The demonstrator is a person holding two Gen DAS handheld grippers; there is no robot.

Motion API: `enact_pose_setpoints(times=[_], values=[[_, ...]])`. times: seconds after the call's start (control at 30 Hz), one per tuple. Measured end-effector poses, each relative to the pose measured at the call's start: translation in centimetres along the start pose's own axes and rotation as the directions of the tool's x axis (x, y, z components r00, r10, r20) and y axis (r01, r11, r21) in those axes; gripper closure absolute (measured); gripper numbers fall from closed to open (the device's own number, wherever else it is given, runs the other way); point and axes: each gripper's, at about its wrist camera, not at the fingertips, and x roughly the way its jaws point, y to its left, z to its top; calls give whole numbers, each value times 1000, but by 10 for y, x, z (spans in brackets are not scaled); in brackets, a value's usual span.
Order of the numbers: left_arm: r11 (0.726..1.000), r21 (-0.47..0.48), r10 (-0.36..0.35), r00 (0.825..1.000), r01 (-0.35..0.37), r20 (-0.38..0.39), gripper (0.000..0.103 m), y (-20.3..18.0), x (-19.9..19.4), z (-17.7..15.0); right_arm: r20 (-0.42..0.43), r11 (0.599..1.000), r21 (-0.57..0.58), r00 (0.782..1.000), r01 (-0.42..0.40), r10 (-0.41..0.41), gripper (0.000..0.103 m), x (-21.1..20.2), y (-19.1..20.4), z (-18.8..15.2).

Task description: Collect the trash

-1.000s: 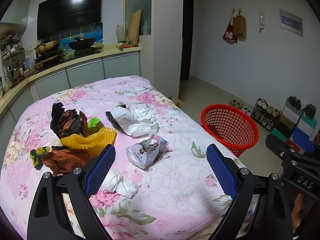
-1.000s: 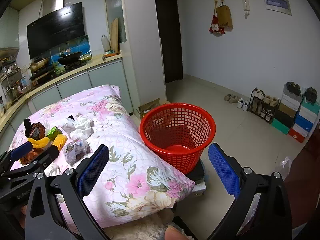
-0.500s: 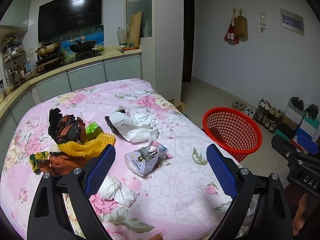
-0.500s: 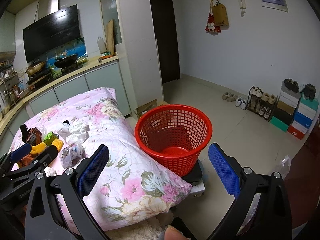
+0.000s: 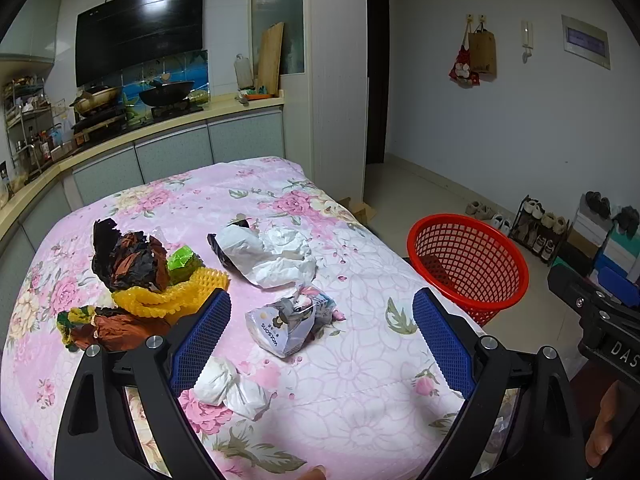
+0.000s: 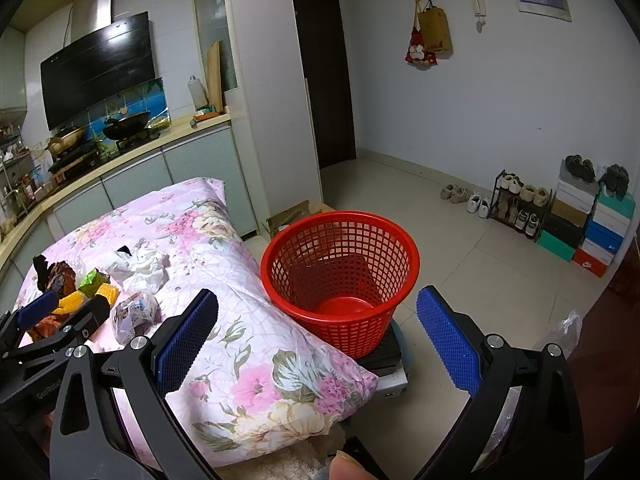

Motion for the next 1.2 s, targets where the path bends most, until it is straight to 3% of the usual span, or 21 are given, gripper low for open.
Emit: enact_pose_setpoints(times=[1.2], values=[[1000, 0, 11, 1000, -11, 18, 14, 1, 2, -6, -5, 1000, -8, 1000, -4, 4, 7, 2, 5, -5]])
